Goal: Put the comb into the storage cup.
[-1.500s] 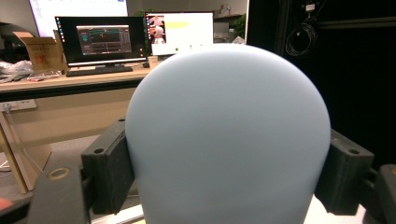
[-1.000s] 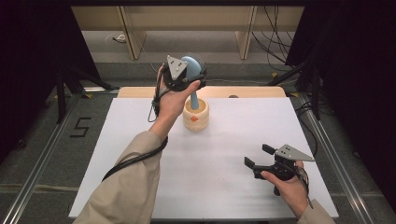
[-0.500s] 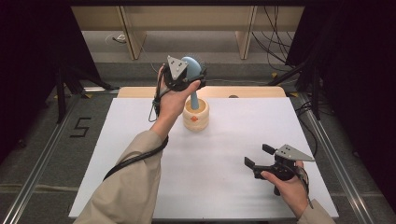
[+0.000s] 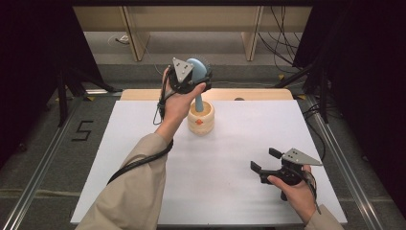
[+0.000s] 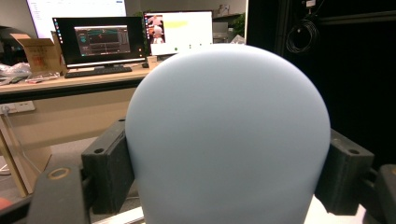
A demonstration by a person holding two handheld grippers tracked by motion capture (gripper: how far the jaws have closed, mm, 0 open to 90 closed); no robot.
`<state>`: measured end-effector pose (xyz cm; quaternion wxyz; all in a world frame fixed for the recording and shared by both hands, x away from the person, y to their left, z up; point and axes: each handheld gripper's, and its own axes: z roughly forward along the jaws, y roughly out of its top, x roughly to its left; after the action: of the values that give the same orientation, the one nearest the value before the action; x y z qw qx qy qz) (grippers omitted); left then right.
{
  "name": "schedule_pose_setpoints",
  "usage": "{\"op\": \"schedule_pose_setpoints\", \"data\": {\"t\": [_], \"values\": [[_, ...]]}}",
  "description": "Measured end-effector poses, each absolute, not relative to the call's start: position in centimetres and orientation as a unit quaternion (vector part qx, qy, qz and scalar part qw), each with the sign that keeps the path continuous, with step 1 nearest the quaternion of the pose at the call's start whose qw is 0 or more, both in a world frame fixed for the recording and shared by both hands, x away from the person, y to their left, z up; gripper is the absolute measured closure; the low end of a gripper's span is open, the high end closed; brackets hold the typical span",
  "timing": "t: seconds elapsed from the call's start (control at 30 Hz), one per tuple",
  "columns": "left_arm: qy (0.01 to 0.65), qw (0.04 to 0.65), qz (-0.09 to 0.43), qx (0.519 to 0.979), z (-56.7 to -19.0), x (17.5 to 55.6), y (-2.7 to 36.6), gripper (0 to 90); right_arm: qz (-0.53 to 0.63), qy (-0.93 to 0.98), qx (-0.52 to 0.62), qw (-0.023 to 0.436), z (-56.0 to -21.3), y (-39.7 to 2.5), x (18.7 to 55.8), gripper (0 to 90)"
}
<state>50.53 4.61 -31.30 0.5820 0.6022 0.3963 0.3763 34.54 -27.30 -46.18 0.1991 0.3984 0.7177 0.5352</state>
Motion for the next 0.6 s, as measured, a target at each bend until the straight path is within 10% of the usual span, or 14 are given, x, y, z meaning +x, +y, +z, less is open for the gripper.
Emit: {"op": "schedule_pose_setpoints", "data": {"t": [0.6], "values": [[0.393, 0.584, 0.373, 0.605, -31.63, 50.69, 4.30, 19.9, 0.536, 0.718, 0.398, 0.199, -46.16, -27.30, 34.53, 6.6]]}}
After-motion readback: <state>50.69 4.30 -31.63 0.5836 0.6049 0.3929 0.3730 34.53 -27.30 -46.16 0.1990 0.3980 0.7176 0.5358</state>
